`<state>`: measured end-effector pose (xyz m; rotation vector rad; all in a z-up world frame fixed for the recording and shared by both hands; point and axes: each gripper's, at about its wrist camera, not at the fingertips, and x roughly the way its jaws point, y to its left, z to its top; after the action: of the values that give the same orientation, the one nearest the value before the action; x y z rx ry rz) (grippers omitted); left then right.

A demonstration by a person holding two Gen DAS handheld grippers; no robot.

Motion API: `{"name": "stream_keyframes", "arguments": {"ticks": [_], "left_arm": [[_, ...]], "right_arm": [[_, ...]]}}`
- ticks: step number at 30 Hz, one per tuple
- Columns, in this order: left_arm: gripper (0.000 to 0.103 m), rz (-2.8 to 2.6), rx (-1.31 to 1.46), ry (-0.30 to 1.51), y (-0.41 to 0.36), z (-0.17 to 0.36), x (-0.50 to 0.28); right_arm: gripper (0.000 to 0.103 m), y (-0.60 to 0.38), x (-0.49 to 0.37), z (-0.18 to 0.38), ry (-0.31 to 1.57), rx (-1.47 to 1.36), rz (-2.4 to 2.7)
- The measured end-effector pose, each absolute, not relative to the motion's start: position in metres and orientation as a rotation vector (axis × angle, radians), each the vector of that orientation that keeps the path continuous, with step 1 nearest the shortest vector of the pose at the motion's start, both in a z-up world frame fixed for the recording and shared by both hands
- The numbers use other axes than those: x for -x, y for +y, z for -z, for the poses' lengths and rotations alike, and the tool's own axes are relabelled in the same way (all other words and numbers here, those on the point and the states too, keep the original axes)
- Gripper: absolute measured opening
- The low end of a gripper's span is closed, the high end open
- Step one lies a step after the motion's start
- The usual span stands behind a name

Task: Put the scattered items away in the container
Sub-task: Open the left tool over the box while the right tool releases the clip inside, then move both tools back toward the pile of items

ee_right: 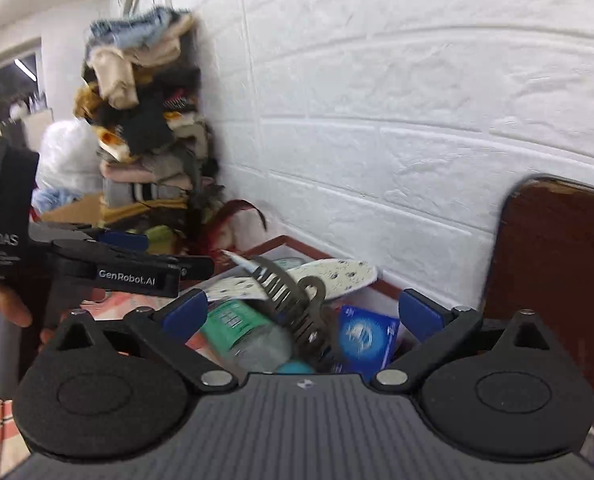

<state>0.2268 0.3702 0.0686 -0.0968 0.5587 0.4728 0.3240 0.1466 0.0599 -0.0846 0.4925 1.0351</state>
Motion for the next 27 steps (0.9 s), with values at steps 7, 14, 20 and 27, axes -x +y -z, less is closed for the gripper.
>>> {"name": "stream_keyframes", "arguments": {"ticks": [7, 14, 20, 27], "left_arm": [[0.103, -0.404, 0.120, 0.578, 0.289, -0.061, -0.165], [0.103, -0.313, 0.097, 0.583, 0.187, -0.018, -0.106], [0.103, -0.219, 0.095, 0.630, 0.119, 0.019, -0.064], [0.103, -0.173, 0.040, 0.624, 0.092, 0.020, -0.026]], "right_arm": [[0.103, 0.054, -0.259, -0.057, 0.477, 0.037, -0.989], [0.103, -0.039, -0.180, -0.010, 0.515, 0.077, -0.814], [0.103, -0.091, -0.124, 0.018, 0.559, 0.130, -0.661], [0.103, -0.108, -0.089, 0.013, 0.537, 0.059, -0.601]]}}
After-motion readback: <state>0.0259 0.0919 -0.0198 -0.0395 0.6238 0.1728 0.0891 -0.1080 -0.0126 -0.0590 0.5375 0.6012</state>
